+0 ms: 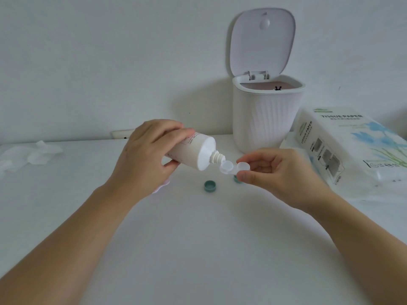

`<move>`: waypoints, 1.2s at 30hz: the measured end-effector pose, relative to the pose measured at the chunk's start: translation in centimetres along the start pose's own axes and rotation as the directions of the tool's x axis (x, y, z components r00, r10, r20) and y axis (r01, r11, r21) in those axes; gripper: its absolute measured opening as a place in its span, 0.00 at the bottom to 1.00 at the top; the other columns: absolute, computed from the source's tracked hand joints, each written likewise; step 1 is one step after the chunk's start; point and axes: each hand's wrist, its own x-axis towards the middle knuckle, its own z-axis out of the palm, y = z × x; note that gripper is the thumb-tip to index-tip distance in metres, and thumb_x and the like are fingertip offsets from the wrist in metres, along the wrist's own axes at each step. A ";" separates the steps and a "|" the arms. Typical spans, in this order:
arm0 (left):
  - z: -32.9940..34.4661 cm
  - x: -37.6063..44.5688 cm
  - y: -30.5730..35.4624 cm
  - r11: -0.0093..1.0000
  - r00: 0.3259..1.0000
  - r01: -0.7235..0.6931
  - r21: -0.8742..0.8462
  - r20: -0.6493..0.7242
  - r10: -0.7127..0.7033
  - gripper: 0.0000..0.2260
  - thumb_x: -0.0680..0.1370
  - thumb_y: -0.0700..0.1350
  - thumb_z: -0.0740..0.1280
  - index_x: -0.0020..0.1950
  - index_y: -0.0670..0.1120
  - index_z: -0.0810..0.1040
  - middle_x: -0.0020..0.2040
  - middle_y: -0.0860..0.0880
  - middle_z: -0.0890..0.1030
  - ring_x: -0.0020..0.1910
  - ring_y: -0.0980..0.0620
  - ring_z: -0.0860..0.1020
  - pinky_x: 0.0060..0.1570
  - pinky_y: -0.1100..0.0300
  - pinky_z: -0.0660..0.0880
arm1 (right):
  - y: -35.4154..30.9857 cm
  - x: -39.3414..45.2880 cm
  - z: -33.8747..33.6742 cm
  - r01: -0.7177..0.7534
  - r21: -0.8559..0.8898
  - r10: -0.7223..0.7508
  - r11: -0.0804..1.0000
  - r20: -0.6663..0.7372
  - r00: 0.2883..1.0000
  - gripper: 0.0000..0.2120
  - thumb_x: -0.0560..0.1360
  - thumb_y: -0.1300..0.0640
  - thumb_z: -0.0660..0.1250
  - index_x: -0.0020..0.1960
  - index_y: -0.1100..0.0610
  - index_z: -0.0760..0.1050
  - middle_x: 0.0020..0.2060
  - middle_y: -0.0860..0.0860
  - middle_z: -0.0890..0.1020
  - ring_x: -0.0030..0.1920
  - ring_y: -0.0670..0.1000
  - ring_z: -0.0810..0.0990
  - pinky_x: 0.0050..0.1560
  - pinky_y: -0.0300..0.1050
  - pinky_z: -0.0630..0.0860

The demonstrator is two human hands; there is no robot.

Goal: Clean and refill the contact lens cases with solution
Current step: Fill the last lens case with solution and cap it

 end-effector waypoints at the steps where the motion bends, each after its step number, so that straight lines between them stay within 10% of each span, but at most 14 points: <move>1: 0.0 0.1 0.0 1.000 1.000 -0.012 0.007 -0.005 0.012 0.24 0.68 0.41 0.66 0.65 0.48 0.78 0.60 0.47 0.79 0.57 0.45 0.76 0.61 0.62 0.66 | 0.0 0.0 0.0 0.001 -0.006 -0.001 1.000 0.003 1.000 0.09 0.68 0.56 0.80 0.46 0.47 0.85 0.40 0.47 0.88 0.43 0.46 0.88 0.43 0.32 0.80; 20: 0.1 0.2 -0.4 0.999 0.998 -0.052 0.018 0.027 0.051 0.38 0.62 0.29 0.74 0.72 0.44 0.73 0.66 0.47 0.75 0.65 0.43 0.72 0.74 0.57 0.60 | 0.7 0.3 0.0 -0.005 -0.055 0.008 0.998 0.063 0.998 0.10 0.68 0.50 0.79 0.48 0.44 0.84 0.42 0.48 0.88 0.45 0.47 0.87 0.54 0.42 0.81; 36: -0.3 0.7 0.6 0.997 0.997 -0.078 0.020 -0.015 0.078 0.27 0.61 0.35 0.67 0.61 0.43 0.80 0.59 0.45 0.80 0.60 0.43 0.72 0.71 0.52 0.64 | 1.0 0.4 0.2 0.004 -0.076 0.002 0.997 0.081 0.997 0.09 0.70 0.53 0.79 0.48 0.44 0.84 0.40 0.48 0.88 0.43 0.48 0.87 0.53 0.45 0.82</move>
